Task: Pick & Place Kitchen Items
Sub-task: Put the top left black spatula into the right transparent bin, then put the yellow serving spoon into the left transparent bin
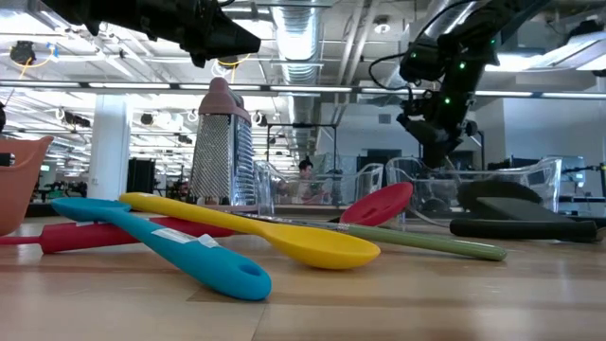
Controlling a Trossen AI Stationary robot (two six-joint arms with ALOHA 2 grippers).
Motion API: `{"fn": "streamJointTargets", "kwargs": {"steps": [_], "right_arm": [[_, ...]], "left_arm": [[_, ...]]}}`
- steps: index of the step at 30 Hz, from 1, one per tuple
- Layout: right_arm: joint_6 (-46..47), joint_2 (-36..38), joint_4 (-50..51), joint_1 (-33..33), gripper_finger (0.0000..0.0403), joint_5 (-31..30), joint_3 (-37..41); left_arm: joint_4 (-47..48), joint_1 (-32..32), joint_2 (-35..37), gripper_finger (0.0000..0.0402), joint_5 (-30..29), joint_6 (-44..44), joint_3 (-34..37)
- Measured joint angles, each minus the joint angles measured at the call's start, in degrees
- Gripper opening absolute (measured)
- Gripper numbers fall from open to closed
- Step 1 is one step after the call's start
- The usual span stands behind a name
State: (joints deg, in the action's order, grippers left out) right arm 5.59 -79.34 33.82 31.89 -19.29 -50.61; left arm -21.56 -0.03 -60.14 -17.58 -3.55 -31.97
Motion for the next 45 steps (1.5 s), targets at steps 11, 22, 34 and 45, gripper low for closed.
{"fn": "streamJointTargets", "kwargs": {"steps": [11,22,34,45], "right_arm": [[-4.2,2.8,2.2,0.0,0.0227,4.9,-4.4],[-5.7,11.9,9.9,-5.9,0.0187,14.9,-16.3],[-5.6,28.7,-2.1,-26.8,0.001,7.6,-1.0],[-4.0,36.8,-25.7,-40.6,0.0006,-1.5,17.3]], "left_arm": [[0.0,0.0,0.0,0.0063,0.0,0.0,0.0],[0.0,0.0,0.0,0.0063,0.0,0.0,0.0],[0.1,0.0,0.0,0.0063,0.0,-0.8,0.0],[0.1,-3.2,0.0,0.0063,0.0,-1.1,0.0]]}}
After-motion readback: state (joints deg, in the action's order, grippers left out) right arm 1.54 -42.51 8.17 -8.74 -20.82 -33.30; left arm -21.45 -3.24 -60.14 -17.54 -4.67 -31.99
